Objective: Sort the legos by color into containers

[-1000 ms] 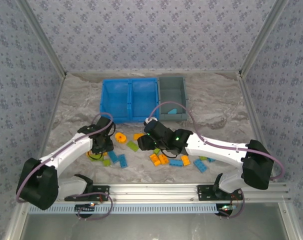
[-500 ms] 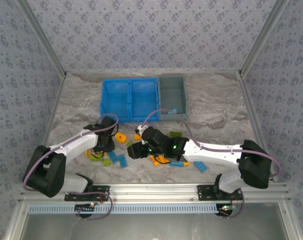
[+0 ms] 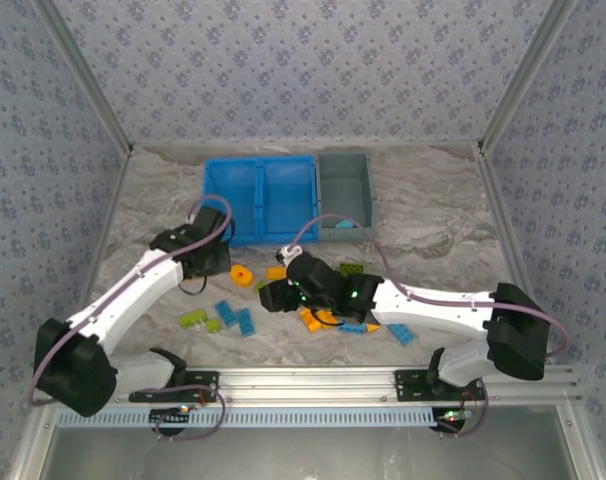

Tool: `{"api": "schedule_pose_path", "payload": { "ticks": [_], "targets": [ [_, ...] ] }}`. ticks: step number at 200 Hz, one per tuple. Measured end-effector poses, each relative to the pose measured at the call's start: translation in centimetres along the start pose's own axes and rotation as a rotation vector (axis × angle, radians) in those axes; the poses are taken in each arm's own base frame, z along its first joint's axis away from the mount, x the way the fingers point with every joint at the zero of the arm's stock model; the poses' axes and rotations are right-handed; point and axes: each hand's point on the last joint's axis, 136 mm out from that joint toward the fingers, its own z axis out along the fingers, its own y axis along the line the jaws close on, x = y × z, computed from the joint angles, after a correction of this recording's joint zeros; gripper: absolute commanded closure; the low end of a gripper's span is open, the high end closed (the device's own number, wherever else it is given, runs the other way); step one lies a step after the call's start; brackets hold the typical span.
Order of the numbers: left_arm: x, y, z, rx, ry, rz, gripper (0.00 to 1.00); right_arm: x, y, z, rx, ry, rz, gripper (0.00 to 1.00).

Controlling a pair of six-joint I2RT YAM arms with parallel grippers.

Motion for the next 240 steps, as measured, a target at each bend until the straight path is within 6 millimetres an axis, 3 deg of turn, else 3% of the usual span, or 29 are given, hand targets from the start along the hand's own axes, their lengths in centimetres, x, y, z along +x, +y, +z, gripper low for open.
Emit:
{"api": "schedule_pose_path", "payload": {
  "ticks": [33, 60, 98, 127, 184, 240],
  "targets": [
    [-6.3, -3.8, -5.5, 0.141, -0.136, -0.011, 1.00, -4.3, 0.1, -2.4, 0.068, -0.167, -0.060, 0.37],
    [-9.8, -6.4, -6.1, 0.188, -0.164, 0.018, 1.00, -7.2, 0.3, -3.7, 0.111, -0.271, -0.099, 0.36],
    [-13.4, -9.2, -2.3, 0.198, -0.127, 0.070, 1.00, -9.4, -0.2, -3.8, 0.178, -0.356, -0.155, 0.33],
    [-15.5, -9.1, 1.8, 0.185, -0.100, 0.077, 1.00, -10.3, -0.2, -2.6, 0.208, -0.403, -0.214, 0.31],
    [-16.7, -8.7, 8.1, 0.192, -0.035, 0.084, 1.00, -11.3, 1.3, 0.2, 0.233, -0.434, -0.287, 0.30],
    [-17.5, -9.4, 11.0, 0.207, -0.024, 0.096, 1.00, -11.2, 1.2, 0.9, 0.242, -0.433, -0.290, 0.30]
  ]
}}
